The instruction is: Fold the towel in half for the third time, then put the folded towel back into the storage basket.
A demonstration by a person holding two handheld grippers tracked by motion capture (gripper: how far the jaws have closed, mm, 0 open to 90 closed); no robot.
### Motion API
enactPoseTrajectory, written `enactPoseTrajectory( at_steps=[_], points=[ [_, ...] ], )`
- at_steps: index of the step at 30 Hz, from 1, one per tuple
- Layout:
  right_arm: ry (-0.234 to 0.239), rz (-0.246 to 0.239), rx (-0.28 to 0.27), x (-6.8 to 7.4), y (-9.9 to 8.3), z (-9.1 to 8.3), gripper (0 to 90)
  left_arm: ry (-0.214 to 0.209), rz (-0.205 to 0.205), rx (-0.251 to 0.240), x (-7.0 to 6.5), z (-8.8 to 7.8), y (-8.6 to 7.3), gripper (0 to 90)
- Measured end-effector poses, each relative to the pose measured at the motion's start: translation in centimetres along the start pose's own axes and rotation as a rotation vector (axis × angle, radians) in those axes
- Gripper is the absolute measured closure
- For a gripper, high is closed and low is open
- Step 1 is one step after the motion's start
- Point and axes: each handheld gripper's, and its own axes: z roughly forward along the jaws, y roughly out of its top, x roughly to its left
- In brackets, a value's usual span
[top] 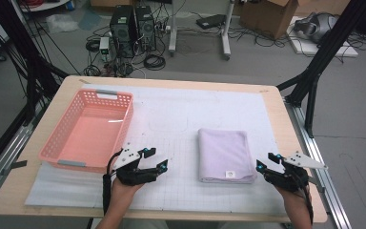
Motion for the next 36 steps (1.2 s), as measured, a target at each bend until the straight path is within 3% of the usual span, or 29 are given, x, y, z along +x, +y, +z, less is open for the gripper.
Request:
enactPoseTrajectory(
  at_steps=[3,6,9,11,17,29,36],
  points=[
    [-0.011,0.001,0.011,-0.3,-0.2,0.1,32.9,0.004,0.008,0.014,0.0,0.2,-0.1,28.9],
    [-0.003,0.014,0.019,-0.8,-0.4,0.1,28.6,0.007,-0.025,0.04,0.0,0.4,-0.1,24.7],
    [0.001,0.033,0.031,-1.1,-0.5,0.1,25.7,0.044,-0.04,0.021,0.0,0.3,-0.2,23.6],
    [0.003,0.024,0.027,-1.2,-0.6,0.0,25.0,0.044,-0.066,0.004,0.1,0.4,-0.1,20.7],
    [-0.015,0.024,0.019,-1.6,-0.7,-0.3,24.3,0.053,-0.038,-0.004,0.1,0.2,-0.1,21.3],
    [-0.016,0.013,0.024,-1.4,-0.8,-0.2,24.3,0.042,-0.055,-0.001,0.3,0.5,-0.2,23.3],
    [-0.018,0.031,0.02,-1.6,-1.0,-0.5,24.4,0.037,-0.026,0.044,0.2,1.2,-0.4,23.3]
  ],
)
